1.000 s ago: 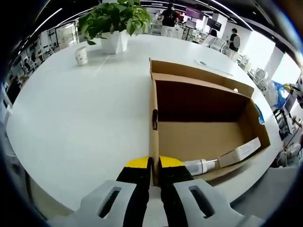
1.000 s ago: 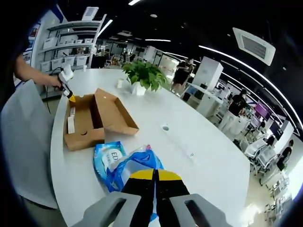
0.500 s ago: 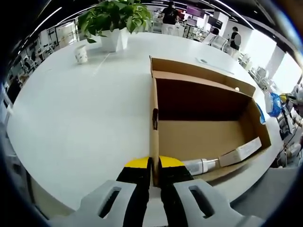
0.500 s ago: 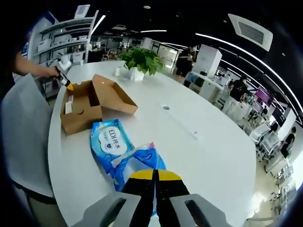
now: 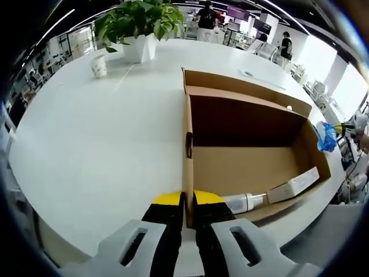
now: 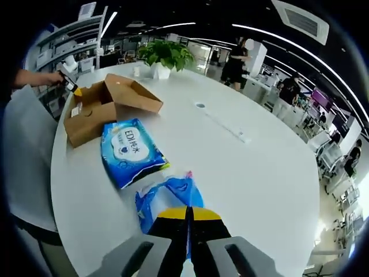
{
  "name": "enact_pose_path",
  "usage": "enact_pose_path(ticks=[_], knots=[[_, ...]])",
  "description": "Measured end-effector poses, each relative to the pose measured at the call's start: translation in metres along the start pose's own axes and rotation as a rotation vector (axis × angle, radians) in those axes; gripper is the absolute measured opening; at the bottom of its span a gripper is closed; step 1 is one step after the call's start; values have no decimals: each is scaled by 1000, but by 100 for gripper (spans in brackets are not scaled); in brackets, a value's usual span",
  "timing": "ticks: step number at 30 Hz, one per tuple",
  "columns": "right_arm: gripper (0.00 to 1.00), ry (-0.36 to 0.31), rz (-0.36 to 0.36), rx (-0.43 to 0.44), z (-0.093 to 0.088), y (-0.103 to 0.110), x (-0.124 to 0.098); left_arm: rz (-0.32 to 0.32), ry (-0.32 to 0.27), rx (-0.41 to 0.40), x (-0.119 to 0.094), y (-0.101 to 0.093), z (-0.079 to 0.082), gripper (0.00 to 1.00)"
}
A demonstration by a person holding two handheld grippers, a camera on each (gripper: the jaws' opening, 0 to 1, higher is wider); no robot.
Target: Operate the shoe box by opening the lid, removing the specified soft item, and placing it in the target area until the item is outside and the box remains undamaged.
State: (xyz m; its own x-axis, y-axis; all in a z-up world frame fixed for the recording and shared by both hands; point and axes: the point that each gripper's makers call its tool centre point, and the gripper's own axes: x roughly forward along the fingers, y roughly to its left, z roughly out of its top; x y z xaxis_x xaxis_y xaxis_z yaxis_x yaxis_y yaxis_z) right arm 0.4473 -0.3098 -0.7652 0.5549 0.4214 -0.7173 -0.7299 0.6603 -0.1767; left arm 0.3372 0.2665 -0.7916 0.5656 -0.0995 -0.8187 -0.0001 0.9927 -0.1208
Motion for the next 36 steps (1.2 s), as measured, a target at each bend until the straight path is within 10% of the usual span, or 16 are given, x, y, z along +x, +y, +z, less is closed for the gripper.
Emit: enact_pose_path(ticks=[14, 36], knots=[[0, 35, -86, 87, -17, -6, 2, 0, 1, -1, 1, 0, -1, 3], [42, 3, -290, 334, -44, 20, -36, -2, -2, -4, 1, 1, -1, 3]])
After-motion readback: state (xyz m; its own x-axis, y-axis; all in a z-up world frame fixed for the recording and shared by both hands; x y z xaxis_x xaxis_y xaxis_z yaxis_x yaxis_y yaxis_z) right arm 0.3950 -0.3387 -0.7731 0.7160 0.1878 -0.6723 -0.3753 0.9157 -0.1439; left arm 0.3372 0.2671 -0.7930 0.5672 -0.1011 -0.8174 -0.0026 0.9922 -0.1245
